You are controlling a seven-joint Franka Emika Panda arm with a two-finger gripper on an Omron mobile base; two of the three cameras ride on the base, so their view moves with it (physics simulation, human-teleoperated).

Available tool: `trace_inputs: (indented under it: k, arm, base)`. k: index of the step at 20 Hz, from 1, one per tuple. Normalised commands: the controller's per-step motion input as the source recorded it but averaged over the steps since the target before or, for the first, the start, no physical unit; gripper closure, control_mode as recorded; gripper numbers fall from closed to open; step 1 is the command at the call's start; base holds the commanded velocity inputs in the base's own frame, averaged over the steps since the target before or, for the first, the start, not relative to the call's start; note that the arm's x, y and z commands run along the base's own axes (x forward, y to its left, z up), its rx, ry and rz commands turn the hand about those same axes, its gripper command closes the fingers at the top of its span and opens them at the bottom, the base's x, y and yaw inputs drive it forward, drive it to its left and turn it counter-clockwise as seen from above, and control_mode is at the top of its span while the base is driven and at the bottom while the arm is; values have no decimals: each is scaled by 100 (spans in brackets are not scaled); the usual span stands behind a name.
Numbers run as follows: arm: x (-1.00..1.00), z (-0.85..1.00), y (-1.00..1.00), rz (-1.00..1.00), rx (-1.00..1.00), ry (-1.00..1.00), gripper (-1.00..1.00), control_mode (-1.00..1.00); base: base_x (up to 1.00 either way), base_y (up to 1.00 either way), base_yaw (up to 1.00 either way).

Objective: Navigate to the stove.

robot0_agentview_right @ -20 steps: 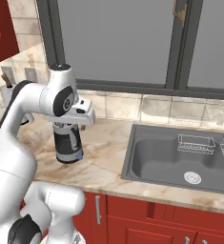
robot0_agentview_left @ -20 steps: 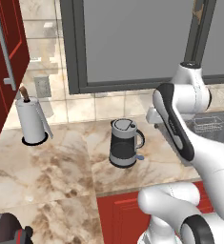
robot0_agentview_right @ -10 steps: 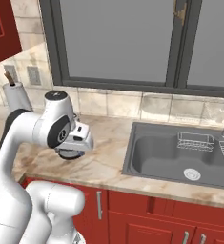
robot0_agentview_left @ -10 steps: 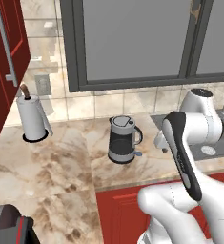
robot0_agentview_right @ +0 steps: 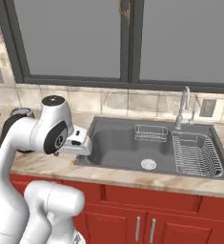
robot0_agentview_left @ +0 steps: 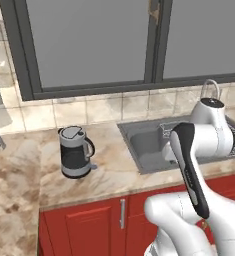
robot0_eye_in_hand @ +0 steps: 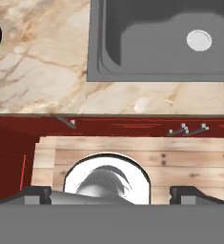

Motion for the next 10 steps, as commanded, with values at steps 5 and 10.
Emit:
trace_inputs:
  k: [5,10]
  arm:
    - [0,0,0,0,0,0,-100,100]
    - [0,0,0,0,0,0,-100,100]
  base:
    - [-14,-88,-39]
    - [-3,-67,-52]
